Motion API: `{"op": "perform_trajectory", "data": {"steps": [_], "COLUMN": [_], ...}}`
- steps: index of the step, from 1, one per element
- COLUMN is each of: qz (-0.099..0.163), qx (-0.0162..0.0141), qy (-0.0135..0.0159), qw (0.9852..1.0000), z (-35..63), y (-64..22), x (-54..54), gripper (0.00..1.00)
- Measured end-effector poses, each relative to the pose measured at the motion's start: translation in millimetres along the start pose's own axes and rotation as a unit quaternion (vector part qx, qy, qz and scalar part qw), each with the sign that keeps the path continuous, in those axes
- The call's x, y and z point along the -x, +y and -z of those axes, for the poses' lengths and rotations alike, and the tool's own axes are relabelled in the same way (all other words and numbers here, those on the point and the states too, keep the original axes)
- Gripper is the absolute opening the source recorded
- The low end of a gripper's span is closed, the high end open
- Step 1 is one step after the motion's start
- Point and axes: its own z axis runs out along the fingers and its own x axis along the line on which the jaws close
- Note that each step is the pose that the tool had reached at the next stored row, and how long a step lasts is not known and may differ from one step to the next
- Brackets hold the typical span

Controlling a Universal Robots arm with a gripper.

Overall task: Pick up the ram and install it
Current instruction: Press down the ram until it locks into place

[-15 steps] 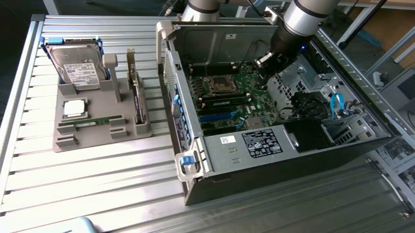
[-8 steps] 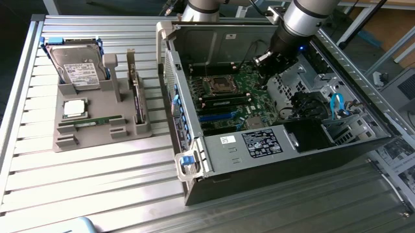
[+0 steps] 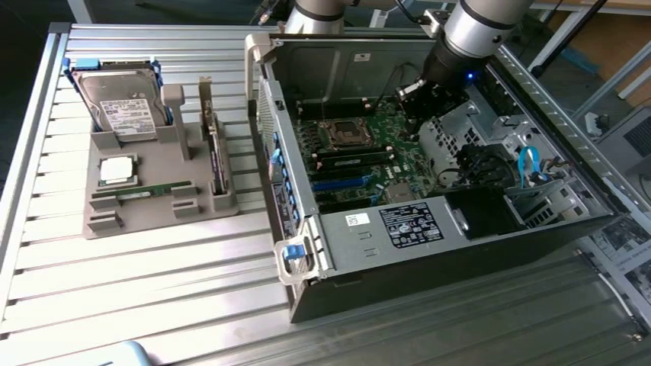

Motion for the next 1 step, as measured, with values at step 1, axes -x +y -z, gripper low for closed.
{"op": "perform_trajectory", "data": {"steps": [1], "qz": [0.000], "qx": [0.0000], "qy": [0.0000], "qw": [1.0000], "z": [0.0], "y": [0.0], "x": [0.0], "gripper": [0.11]}}
